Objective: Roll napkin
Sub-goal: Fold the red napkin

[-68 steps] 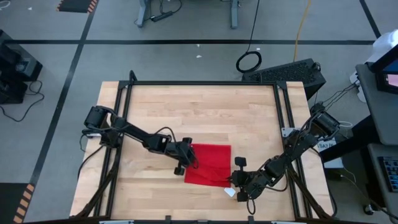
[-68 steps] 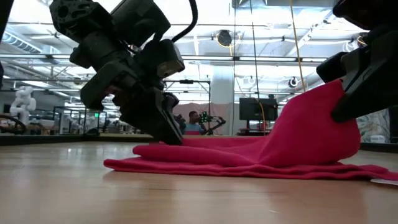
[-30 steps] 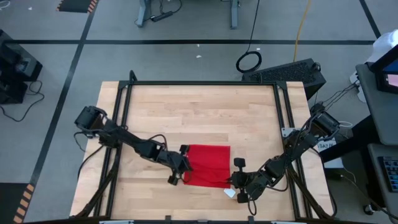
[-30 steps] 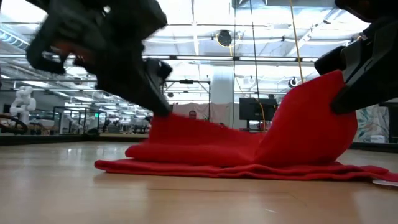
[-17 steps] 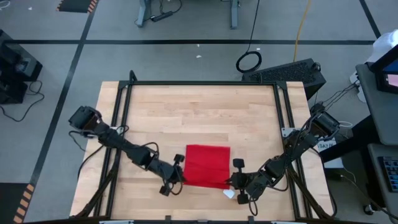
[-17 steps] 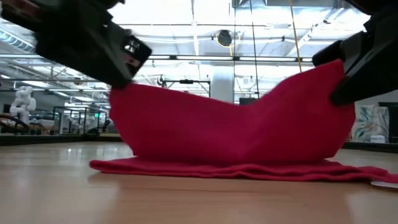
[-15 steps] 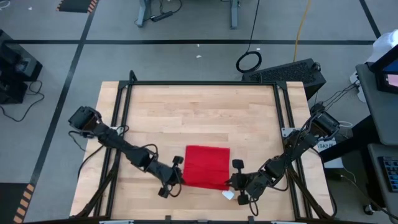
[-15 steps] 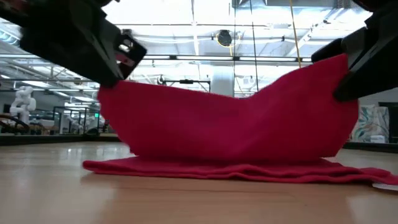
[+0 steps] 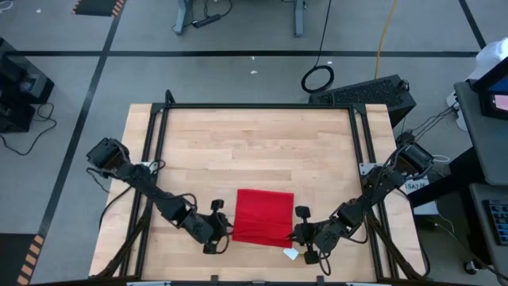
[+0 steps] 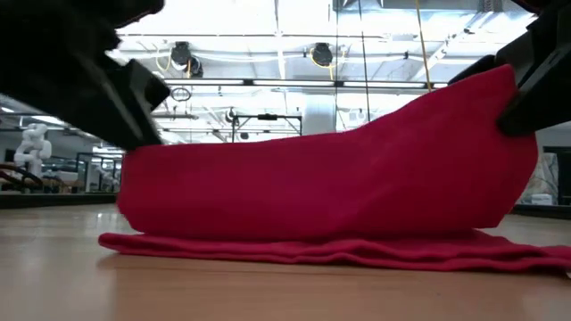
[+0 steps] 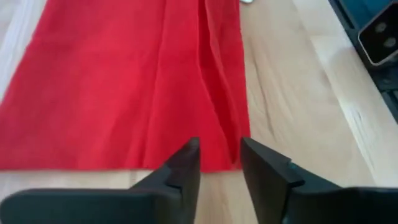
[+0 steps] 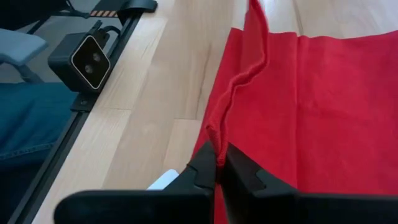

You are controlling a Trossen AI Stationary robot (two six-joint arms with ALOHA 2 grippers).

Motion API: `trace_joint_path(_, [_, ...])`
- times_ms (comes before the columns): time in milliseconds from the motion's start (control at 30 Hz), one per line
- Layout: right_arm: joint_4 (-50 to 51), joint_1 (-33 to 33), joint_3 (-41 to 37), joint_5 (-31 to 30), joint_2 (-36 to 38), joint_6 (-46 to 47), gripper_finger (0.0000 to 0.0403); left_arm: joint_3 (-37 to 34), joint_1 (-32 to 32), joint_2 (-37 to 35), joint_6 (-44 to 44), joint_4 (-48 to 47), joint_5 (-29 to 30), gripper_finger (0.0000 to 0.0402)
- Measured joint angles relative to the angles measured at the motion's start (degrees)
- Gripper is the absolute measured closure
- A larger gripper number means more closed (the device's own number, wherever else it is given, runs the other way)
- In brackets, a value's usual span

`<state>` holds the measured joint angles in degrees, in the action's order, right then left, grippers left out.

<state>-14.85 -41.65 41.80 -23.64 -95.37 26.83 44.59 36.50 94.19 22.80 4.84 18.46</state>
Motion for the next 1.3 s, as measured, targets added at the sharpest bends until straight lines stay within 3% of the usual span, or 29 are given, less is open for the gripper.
trace_joint_path(367, [0.0, 0.0, 0.0, -0.1, 0.0, 0.4, 0.0399, 0.0, 6.5, 5.4, 8.3, 4.7, 7.3, 0.0222])
trace_joint_path(600, [0.1, 0.0, 0.0, -0.2, 0.0, 1.0, 0.0399, 0.0, 10.8, 10.9, 8.1, 10.3, 16.5, 0.0196])
trace_joint_path(867, [0.1, 0.2, 0.0, -0.3, 0.0, 1.0, 0.0399, 0.1, 11.8, 13.7, 3.4, 14.9, 20.0, 0.0192])
trace_joint_path(1033, [0.2, 0.3, 0.0, -0.3, 0.0, 1.6, 0.0399, 0.1, 11.4, 13.7, 2.1, 15.6, 20.3, 0.0235])
trace_joint_path(1300, [0.2, 0.3, 0.0, -0.3, 0.0, 1.6, 0.0399, 0.1, 10.0, 13.7, 2.4, 15.7, 16.5, 0.0370])
